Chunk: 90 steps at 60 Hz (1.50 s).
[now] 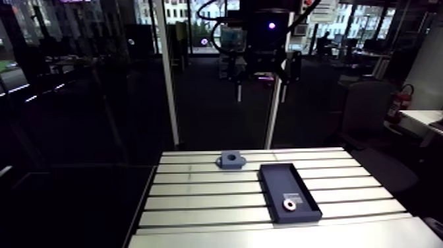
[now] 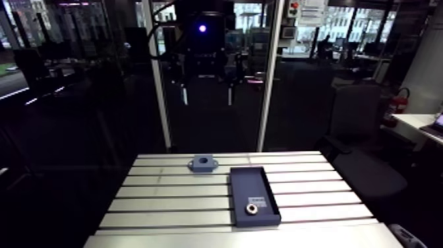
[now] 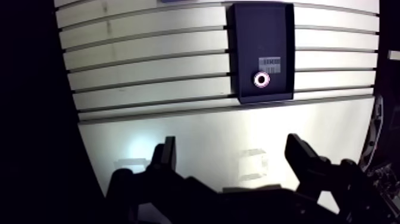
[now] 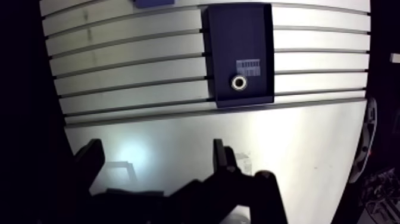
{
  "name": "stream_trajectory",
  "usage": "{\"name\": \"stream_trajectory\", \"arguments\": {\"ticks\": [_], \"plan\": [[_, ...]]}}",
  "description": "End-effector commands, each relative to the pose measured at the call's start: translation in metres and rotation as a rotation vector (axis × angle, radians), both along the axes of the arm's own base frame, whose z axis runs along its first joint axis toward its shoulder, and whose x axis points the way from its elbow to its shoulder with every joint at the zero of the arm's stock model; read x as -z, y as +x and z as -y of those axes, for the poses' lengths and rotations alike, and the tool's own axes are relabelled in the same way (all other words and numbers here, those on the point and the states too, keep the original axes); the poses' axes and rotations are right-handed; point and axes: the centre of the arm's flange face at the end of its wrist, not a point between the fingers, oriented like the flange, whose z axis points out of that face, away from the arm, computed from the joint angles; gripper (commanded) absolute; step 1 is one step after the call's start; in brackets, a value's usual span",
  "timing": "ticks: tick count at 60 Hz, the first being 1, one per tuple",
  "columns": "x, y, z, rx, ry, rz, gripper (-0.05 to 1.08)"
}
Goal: Pick up the bearing and press it into the housing until flush.
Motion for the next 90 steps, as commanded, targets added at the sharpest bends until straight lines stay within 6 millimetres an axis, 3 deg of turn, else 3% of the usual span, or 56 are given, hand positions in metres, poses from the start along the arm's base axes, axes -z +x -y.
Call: {"name": "stream_trajectory", "arguments": {"ticks": [1,42,51,59,69,90], "plan": [[-0.028,0.027,0.009,-0.046,0.026,0.009,0.0],[-0.016,0.022,0.008,-0.065,0.028,0.024,0.0],[-0.008,0.018,-0.001,-0.133,0.023,0.027,0.0],[0.005,0.012,-0.021,-0.16,0.03,-0.007,0.0],[0.034,0.007,-0.059,-0.155,0.044,0.014,0.0],[0.089,0.005,-0.079,-0.167,0.052,-0.02,0.0]]}}
